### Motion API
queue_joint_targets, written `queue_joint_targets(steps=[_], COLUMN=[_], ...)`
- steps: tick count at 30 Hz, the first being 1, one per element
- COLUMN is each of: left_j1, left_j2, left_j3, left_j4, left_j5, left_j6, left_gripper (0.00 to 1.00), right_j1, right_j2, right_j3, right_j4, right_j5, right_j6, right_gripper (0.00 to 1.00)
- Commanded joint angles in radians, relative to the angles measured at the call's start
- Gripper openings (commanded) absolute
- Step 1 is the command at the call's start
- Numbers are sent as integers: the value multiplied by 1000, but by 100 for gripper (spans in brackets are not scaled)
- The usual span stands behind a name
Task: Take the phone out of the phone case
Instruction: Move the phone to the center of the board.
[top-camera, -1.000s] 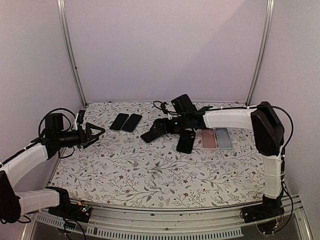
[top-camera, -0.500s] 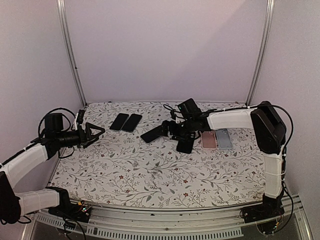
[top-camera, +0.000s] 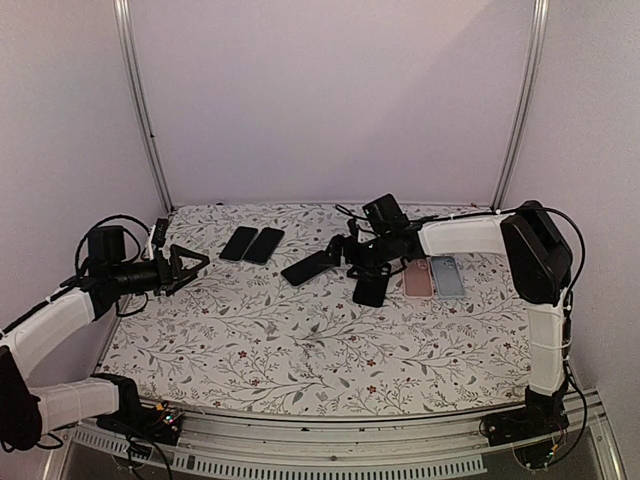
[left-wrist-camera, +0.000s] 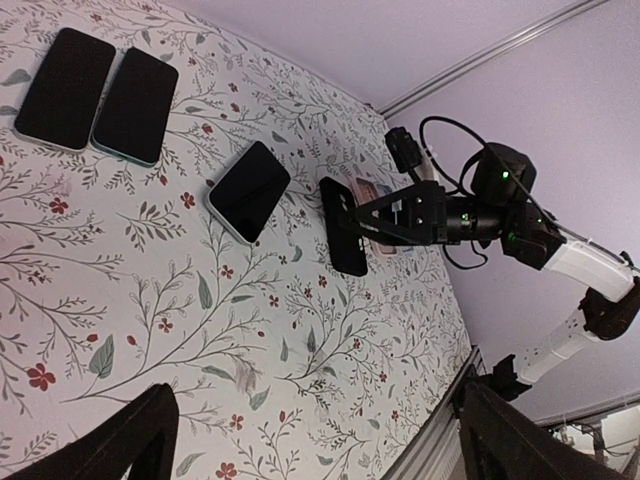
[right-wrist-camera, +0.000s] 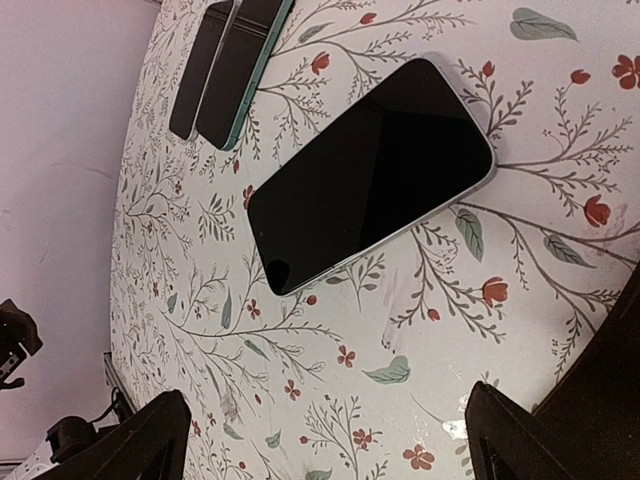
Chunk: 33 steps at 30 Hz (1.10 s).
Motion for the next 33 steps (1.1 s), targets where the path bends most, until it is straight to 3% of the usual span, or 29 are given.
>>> queue_joint_targets(steps=[1, 10, 22, 33], left_j1=[10, 13, 18, 21], left_j2=[-13, -13, -17, 8], left_j3=[-12, -10, -12, -16], left_j4=[16, 21, 26, 32], left_j5=[10, 37, 72, 88], left_j6=[2, 4, -2, -8], left_gripper=[99, 99, 100, 99], right_j1=[-6, 6, 55, 66], right_j2=[62, 171, 339, 385], right_j3=[45, 90, 330, 376], right_j4=[27, 88, 51, 96], right_j5=[-61, -98, -74, -60], right_j6=[26, 130, 226, 291], right_gripper=[99, 99, 99, 99])
